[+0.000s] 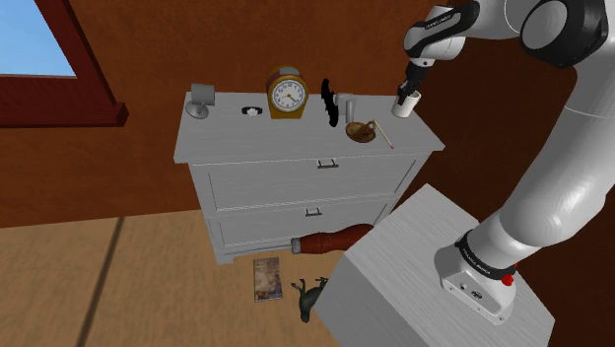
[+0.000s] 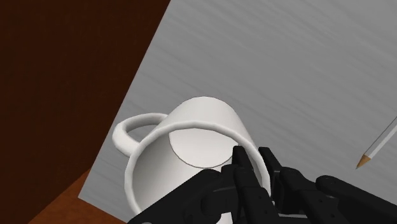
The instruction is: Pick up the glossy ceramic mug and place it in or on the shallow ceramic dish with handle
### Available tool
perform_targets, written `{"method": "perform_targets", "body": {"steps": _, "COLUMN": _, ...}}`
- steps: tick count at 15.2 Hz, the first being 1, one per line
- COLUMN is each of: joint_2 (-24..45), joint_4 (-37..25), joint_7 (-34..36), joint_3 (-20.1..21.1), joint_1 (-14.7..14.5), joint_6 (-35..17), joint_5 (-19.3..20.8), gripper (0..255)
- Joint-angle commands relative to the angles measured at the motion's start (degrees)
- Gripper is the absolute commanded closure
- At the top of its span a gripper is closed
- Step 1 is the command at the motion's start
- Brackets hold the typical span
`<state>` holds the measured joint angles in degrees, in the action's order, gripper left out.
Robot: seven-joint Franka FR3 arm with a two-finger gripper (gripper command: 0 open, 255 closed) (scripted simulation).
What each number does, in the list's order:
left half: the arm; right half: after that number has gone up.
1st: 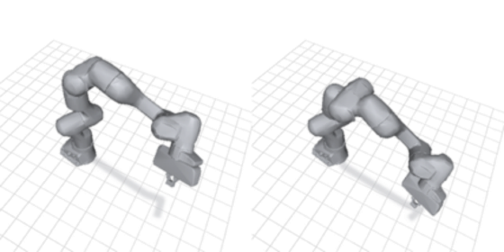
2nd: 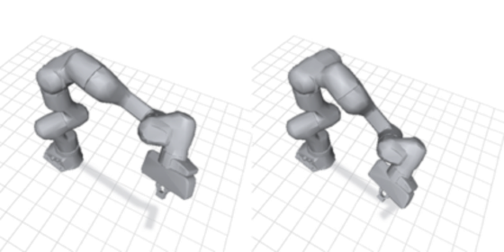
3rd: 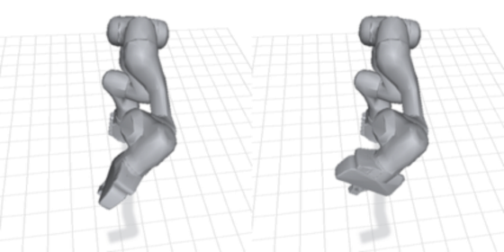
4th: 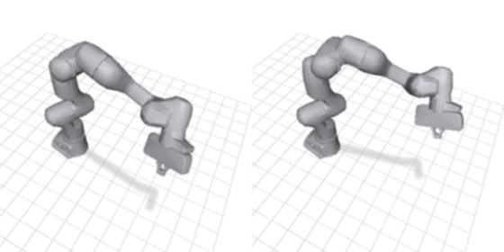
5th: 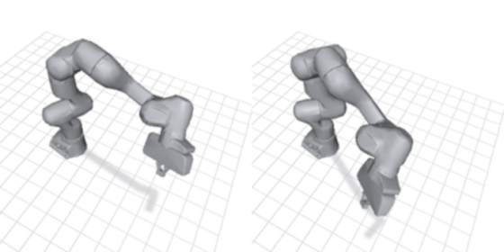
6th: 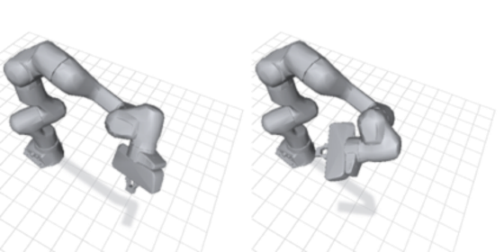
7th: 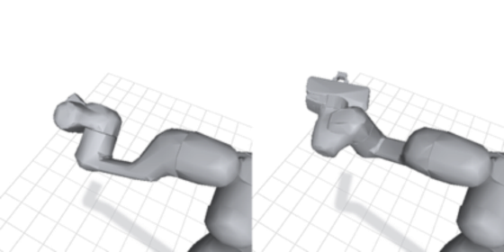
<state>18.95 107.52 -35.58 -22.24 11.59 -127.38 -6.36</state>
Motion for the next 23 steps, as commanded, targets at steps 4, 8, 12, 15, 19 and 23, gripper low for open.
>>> {"method": "perform_targets", "body": {"steps": 4, "joint_2": -0.76, "joint_4": -0.59, "joint_7": 0.21, "joint_3": -0.17, "joint_1": -0.12, "joint_6": 1.29, "joint_5": 0.39, "gripper": 255}}
{"method": "perform_targets", "body": {"steps": 8, "joint_2": -2.14, "joint_4": -1.97, "joint_7": 0.6, "joint_3": -0.44, "joint_1": -0.32, "joint_6": 3.94, "joint_5": 1.08, "gripper": 255}}
{"method": "perform_targets", "body": {"steps": 12, "joint_2": -3.36, "joint_4": -3.54, "joint_7": 0.93, "joint_3": -0.65, "joint_1": -0.48, "joint_6": 6.64, "joint_5": 1.69, "gripper": 255}}
{"method": "perform_targets", "body": {"steps": 15, "joint_2": -4.16, "joint_4": -4.86, "joint_7": 1.14, "joint_3": -0.79, "joint_1": -0.57, "joint_6": 8.7, "joint_5": 2.09, "gripper": 255}}
{"method": "perform_targets", "body": {"steps": 19, "joint_2": -5.07, "joint_4": -6.82, "joint_7": 1.37, "joint_3": -0.93, "joint_1": -0.65, "joint_6": 11.5, "joint_5": 2.54, "gripper": 255}}
{"method": "perform_targets", "body": {"steps": 23, "joint_2": -5.79, "joint_4": -9.01, "joint_7": 1.54, "joint_3": -1.04, "joint_1": -0.69, "joint_6": 14.35, "joint_5": 2.89, "gripper": 255}}
